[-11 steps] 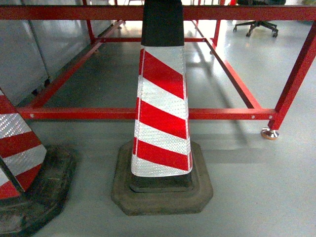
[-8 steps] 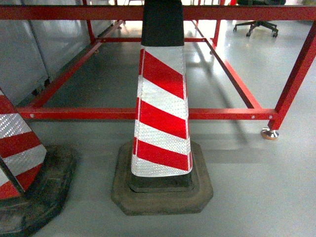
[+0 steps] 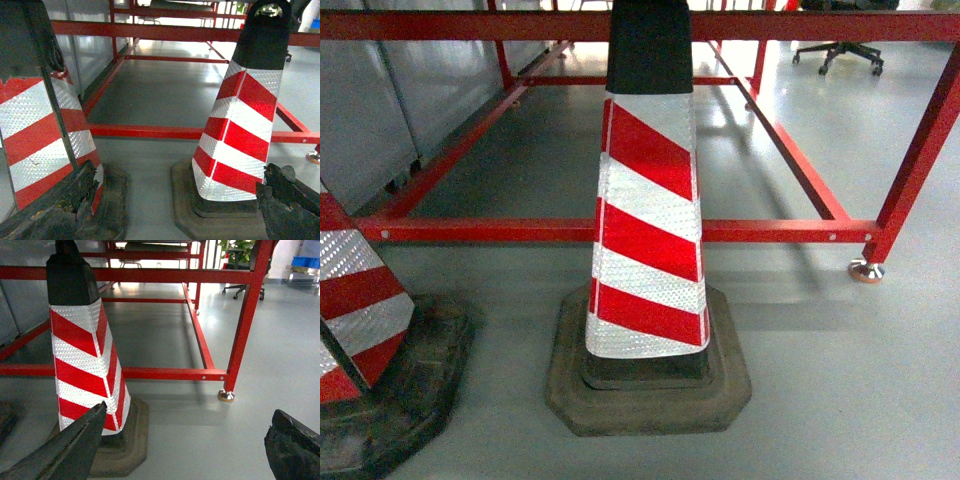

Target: Sort blue parts and orange caps into right shelf containers

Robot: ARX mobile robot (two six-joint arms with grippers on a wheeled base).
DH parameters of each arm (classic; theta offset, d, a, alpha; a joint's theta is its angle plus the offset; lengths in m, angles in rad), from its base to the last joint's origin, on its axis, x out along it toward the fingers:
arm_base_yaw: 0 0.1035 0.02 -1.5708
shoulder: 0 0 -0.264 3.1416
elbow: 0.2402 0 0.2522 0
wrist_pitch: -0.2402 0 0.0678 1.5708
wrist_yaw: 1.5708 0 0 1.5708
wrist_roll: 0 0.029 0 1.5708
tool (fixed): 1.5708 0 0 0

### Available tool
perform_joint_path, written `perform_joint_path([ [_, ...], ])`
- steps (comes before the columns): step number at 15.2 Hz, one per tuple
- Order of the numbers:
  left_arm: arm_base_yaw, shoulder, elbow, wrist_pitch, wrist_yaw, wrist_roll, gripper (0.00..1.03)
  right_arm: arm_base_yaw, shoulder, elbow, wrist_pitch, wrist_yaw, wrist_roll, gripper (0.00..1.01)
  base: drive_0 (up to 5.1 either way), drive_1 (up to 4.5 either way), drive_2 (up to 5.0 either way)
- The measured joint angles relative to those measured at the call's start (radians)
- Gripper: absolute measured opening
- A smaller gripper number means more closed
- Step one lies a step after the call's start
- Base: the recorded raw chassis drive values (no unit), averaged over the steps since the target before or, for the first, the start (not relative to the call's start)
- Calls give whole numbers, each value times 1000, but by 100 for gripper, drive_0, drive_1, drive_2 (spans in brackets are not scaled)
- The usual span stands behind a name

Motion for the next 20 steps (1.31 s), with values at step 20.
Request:
perform_joint_path([
  [20, 0, 0, 0, 2, 0, 1, 98, 0, 0, 0, 0, 0, -2, 98, 0, 0, 0],
])
